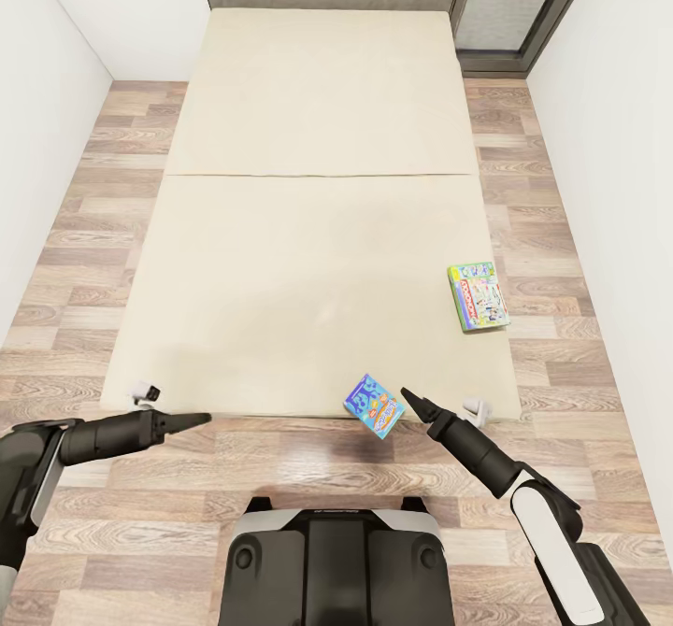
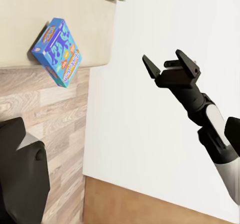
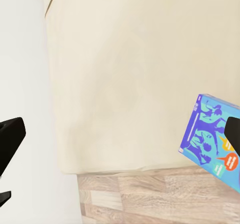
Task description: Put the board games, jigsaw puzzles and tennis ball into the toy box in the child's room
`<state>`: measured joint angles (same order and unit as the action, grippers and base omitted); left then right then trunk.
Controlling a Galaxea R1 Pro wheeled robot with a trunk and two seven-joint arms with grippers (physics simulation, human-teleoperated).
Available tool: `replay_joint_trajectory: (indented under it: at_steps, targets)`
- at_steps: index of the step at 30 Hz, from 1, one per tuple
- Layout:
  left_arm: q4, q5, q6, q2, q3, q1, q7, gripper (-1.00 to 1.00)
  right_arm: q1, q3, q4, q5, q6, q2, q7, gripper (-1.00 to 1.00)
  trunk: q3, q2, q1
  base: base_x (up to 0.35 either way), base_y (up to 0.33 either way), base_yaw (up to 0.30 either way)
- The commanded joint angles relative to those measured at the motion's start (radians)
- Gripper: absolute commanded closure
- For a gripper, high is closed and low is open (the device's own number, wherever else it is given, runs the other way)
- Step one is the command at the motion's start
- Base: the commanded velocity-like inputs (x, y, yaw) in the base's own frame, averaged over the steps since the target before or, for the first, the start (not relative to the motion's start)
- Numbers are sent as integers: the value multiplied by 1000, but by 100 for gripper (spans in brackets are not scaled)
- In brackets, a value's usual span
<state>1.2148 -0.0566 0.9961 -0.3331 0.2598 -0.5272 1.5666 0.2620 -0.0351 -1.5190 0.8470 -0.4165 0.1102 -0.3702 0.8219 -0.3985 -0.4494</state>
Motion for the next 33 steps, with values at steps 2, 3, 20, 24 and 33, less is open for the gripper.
replay_joint_trajectory:
  at_steps: [2,3,20,24,33]
  targets:
    - [-1,3,21,-1,-5,0,4,-100,0,0,1,9,-5,0,1,-100,1,-1,-1,0,0,0]
    - [-3,3,22,-1,-5,0,4,-100,0,0,2,9,-4,0,1,-100,1,-1,-1,0,0,0]
    - [-37,5,32,-21,-41,2,4,-100,-7,0,15,8,-1,-1,0,-100,1,-1,-1,-9,0,0]
    - [-43,5,32,-21,-53,2,4,-100,-7,0,15,7,-1,-1,0,-100,1,-1,-1,-194,0,0]
    - [-58,6,31,-21,-71,3,4,-100,-7,0,18,7,0,-2,0,-100,1,-1,-1,-74,0,0]
